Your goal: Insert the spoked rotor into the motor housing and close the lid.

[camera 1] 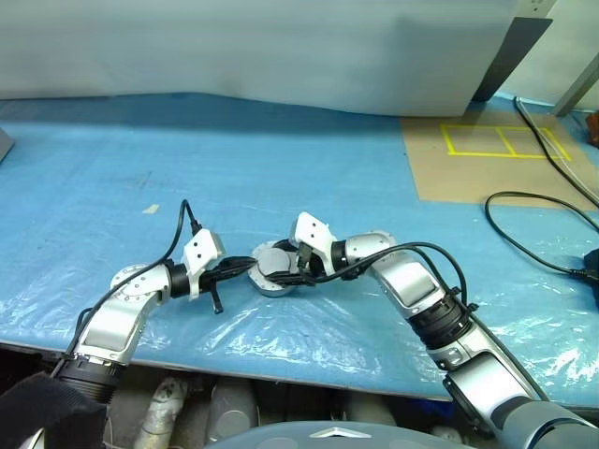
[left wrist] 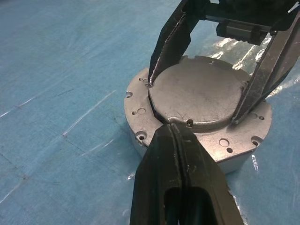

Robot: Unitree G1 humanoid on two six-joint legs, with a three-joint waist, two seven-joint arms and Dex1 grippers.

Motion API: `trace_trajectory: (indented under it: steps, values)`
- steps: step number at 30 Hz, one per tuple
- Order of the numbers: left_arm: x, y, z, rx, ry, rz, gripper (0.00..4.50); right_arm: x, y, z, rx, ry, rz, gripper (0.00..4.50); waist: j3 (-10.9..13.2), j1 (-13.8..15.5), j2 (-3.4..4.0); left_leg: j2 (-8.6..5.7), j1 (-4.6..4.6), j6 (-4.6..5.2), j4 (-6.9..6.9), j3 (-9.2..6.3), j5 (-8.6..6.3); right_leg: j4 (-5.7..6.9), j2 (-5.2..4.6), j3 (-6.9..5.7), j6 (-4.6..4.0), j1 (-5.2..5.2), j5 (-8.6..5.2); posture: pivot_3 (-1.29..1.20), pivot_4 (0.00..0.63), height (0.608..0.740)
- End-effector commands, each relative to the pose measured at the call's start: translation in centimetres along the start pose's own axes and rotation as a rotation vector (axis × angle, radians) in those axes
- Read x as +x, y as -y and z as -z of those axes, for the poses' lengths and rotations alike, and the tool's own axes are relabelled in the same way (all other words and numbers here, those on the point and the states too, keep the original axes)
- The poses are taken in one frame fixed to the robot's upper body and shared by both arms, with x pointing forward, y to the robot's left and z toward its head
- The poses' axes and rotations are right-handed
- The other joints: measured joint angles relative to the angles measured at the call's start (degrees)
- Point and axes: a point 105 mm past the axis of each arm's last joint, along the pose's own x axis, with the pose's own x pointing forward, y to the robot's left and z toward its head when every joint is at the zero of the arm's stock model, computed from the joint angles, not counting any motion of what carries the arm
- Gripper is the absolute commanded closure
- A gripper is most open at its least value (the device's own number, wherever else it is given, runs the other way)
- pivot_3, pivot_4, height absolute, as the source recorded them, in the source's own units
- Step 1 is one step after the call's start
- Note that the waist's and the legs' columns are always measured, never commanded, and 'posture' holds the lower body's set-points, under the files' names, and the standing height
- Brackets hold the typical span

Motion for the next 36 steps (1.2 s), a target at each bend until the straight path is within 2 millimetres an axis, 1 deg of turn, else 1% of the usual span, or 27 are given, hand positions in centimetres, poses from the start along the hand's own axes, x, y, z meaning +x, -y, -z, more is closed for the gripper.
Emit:
trace_trajectory:
  steps: [1,2,4,6,7,9,13,17,19,22,25,26,28,29,30,31,33,36]
  values:
    - [0.4,1.0,0.3,0.014,-0.015,0.052,4.50,0.3,0.3,3.7,0.055,-0.131,0.044,1.57,0.0,0.0,-0.01,0.00,0.00,0.00,-0.01,0.00,0.00,0.00,0.00,0.00,0.00,0.00,0.00,0.00,0.150,0.740]
    - [0.5,1.0,0.3,0.015,-0.015,0.052,4.50,0.3,0.4,3.6,0.051,-0.123,0.054,1.57,0.0,0.0,0.00,0.00,0.00,0.00,-0.01,0.00,0.00,0.00,0.00,0.00,0.00,-0.01,0.00,0.00,0.150,0.740]
    - [0.5,0.9,0.3,0.018,-0.014,0.051,4.50,0.2,0.4,3.0,0.043,-0.097,0.052,0.85,0.0,0.0,-0.01,0.00,0.00,0.00,-0.02,0.00,0.00,0.00,0.00,0.00,0.00,-0.01,0.00,0.00,0.150,0.740]
    - [0.6,0.8,0.3,0.021,-0.014,0.051,4.50,0.1,0.1,2.6,0.044,-0.078,0.032,0.22,0.0,0.2,0.01,0.00,-0.02,0.00,-0.03,0.00,0.00,0.00,0.00,0.00,0.00,-0.03,0.00,0.00,0.150,0.740]
    - [0.6,0.8,0.3,0.023,-0.014,0.050,4.50,-0.1,0.0,2.3,0.037,-0.065,0.025,0.05,0.0,0.2,0.00,-0.01,-0.03,0.00,-0.03,0.00,0.00,-0.01,0.00,0.01,0.00,-0.03,0.00,0.00,0.150,0.740]
    - [0.7,0.7,0.2,0.026,-0.014,0.049,4.50,-0.5,0.1,1.5,0.046,-0.024,0.018,0.05,0.0,0.3,0.00,-0.01,-0.08,-0.01,-0.03,0.00,0.01,-0.06,-0.01,0.01,0.02,-0.03,-0.02,0.00,0.150,0.740]
    - [0.7,0.5,0.2,0.031,-0.015,0.052,4.50,-1.5,0.3,-0.4,0.000,0.056,0.019,0.05,0.0,0.5,0.00,-0.04,-0.32,-0.02,-0.03,0.01,0.01,-0.08,-0.02,0.02,0.11,-0.16,-0.07,0.00,0.150,0.740]
    - [0.7,0.4,0.3,0.035,-0.019,0.051,4.50,-3.4,1.0,-2.9,-0.015,0.185,0.058,0.05,0.0,0.5,-0.01,-0.06,-0.78,-0.03,0.09,-0.01,0.03,0.01,0.01,-0.01,0.12,-0.55,-0.07,0.00,0.150,0.740]
    - [0.7,0.3,0.3,0.036,-0.020,0.052,4.50,-4.4,1.2,-3.9,0.003,0.243,0.064,0.05,0.0,0.3,-0.01,-0.08,-0.96,-0.03,0.15,-0.03,0.03,0.04,0.02,-0.03,0.12,-0.72,-0.05,0.00,0.150,0.740]
    - [0.7,0.3,0.3,0.034,-0.021,0.052,4.50,-5.3,1.7,-4.7,0.061,0.300,0.088,0.05,0.0,0.3,-0.02,-0.09,-0.96,-0.03,0.14,-0.03,0.03,0.03,0.07,-0.03,0.12,-0.72,-0.05,0.00,0.150,0.740]
    - [0.6,0.2,0.3,0.036,-0.024,0.052,4.50,-6.2,2.3,-3.8,0.219,0.302,0.114,0.05,0.0,0.3,-0.02,-0.10,-0.97,-0.03,0.14,-0.03,0.03,0.03,0.08,-0.06,0.11,-0.72,-0.05,0.00,0.150,0.740]
    - [0.6,0.2,0.3,0.036,-0.025,0.051,4.50,-6.4,2.4,-3.0,0.291,0.286,0.113,0.05,0.0,0.3,-0.02,-0.10,-0.96,-0.03,0.14,-0.03,0.03,0.03,0.07,-0.05,0.11,-0.71,-0.05,0.00,0.150,0.740]
    - [0.6,0.1,0.3,0.038,-0.026,0.050,4.50,-6.6,2.1,0.1,0.539,0.217,0.086,0.05,0.0,0.3,-0.02,-0.11,-0.96,-0.04,0.15,-0.03,0.03,0.03,0.07,-0.05,0.11,-0.70,-0.05,0.00,0.150,0.740]
    - [0.5,0.1,0.3,0.038,-0.026,0.049,4.50,-6.8,1.8,1.4,0.637,0.188,0.074,0.05,0.0,0.4,-0.02,-0.11,-0.95,-0.04,0.15,-0.03,0.03,0.03,0.07,-0.06,0.11,-0.68,-0.06,0.00,0.150,0.740]
    - [0.5,0.1,0.3,0.037,-0.026,0.048,4.50,-6.9,1.4,2.5,0.715,0.160,0.061,0.05,0.0,0.4,-0.02,-0.11,-0.94,-0.04,0.15,-0.05,0.03,0.02,0.07,-0.07,0.10,-0.66,-0.06,0.00,0.150,0.740]
    - [0.5,0.1,0.3,0.038,-0.027,0.048,4.50,-7.0,1.0,3.1,0.770,0.148,0.049,0.05,0.0,0.4,-0.02,-0.11,-0.95,-0.04,0.15,-0.05,0.03,0.01,0.07,-0.08,0.10,-0.65,-0.06,0.00,0.150,0.740]
    - [0.4,0.1,0.3,0.039,-0.027,0.047,4.50,-7.2,0.3,3.3,0.857,0.166,0.012,0.05,0.0,0.4,0.02,-0.10,-0.95,-0.04,0.15,-0.05,0.04,0.02,0.07,-0.08,0.10,-0.68,-0.06,0.00,0.150,0.740]
    - [0.3,0.0,0.3,0.039,-0.026,0.043,4.50,-6.9,-0.5,3.8,0.933,0.168,-0.013,0.05,0.0,0.4,0.06,-0.09,-0.89,-0.04,0.16,-0.03,0.04,0.09,0.08,-0.09,0.07,-0.68,-0.05,0.00,0.150,0.740]
